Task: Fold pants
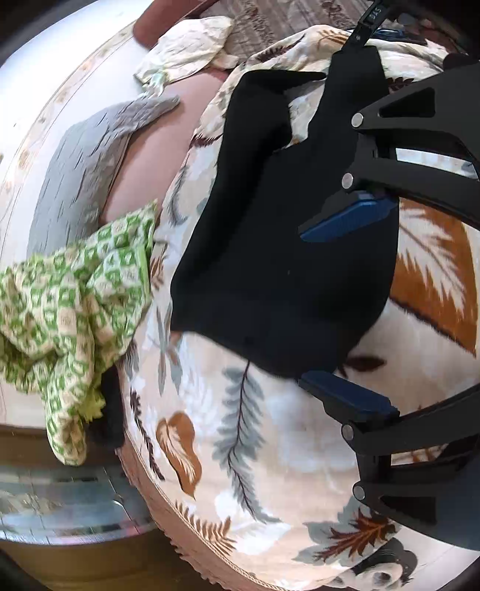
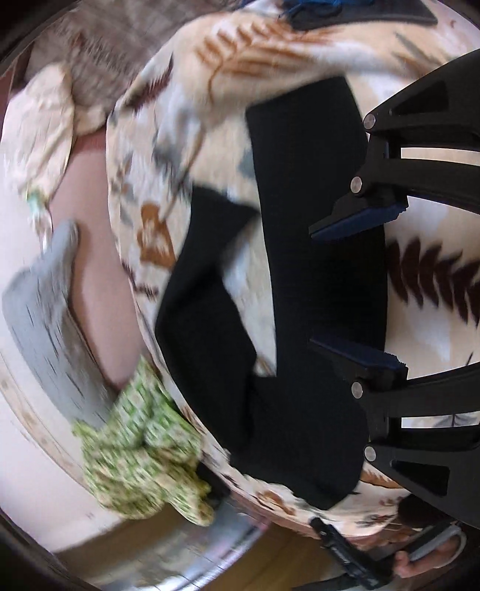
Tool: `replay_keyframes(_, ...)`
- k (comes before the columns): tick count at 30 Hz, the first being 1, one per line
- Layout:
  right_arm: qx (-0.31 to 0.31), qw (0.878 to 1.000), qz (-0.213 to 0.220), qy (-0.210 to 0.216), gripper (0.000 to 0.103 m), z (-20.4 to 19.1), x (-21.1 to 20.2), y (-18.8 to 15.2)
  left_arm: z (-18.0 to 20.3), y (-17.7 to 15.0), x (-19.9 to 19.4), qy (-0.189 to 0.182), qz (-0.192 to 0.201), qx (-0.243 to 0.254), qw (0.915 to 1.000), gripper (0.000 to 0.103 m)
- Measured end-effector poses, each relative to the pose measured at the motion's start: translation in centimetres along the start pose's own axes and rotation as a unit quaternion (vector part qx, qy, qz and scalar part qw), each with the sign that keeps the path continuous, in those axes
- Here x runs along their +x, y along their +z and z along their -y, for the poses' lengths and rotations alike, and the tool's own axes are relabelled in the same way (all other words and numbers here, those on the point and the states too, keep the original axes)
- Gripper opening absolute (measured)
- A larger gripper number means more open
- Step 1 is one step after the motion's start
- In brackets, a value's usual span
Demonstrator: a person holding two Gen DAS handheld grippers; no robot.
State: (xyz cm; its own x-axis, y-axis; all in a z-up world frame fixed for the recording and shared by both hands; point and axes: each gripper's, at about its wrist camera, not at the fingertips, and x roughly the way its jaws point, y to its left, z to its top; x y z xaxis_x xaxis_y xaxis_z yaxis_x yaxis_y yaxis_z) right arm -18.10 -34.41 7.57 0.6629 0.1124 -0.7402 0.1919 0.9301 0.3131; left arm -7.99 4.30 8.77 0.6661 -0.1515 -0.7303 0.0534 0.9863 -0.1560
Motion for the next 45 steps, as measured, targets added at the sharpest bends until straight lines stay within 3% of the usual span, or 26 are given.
replay_keyframes(11,-0.055,0.997,-0.051,0.036,0.057,-5.3,4.8,-1.6,3.6,-1.5,2.2,-0.002,-0.027,0.041,0.9988,0.074)
replay_keyframes(16,-0.067,0.996,-0.052,0.039,0.065,-6.3,6.0,-0.9,4.4,-1.6,3.2,-0.003,-0.035,0.049,0.9982,0.074)
replay_keyframes(23,-0.072,0.994,-0.071,0.036,0.065,-6.7,8.4,-0.4,5.4,-1.6,4.9,-0.019,-0.06,0.057,0.9964,0.074)
replay_keyframes(26,-0.058,0.995,-0.06,0.047,0.065,-6.5,8.3,1.3,5.5,-0.3,5.3,-0.043,-0.066,0.048,0.9957,0.074)
replay_keyframes(28,-0.044,0.996,-0.052,0.059,0.066,-6.4,8.2,2.7,5.2,0.9,5.5,-0.057,-0.068,0.035,0.9954,0.084)
replay_keyframes(30,-0.023,0.996,-0.036,0.076,0.07,-6.3,7.9,4.8,5.0,2.0,5.8,-0.07,-0.067,0.022,0.9951,0.084)
replay_keyframes(34,-0.003,0.995,-0.017,0.099,0.076,-6.9,8.1,8.0,4.4,4.8,6.9,-0.069,-0.07,0.002,0.9952,0.085)
replay_keyframes(39,-0.097,0.991,0.001,0.087,0.077,-10.8,8.7,9.8,3.9,7.7,9.1,-0.058,-0.085,0.002,0.9947,0.085)
replay_keyframes(45,-0.257,0.961,0.007,0.1,0.082,-16.4,10.2,10.0,2.8,10.3,11.7,-0.067,-0.11,-0.03,0.9912,0.085)
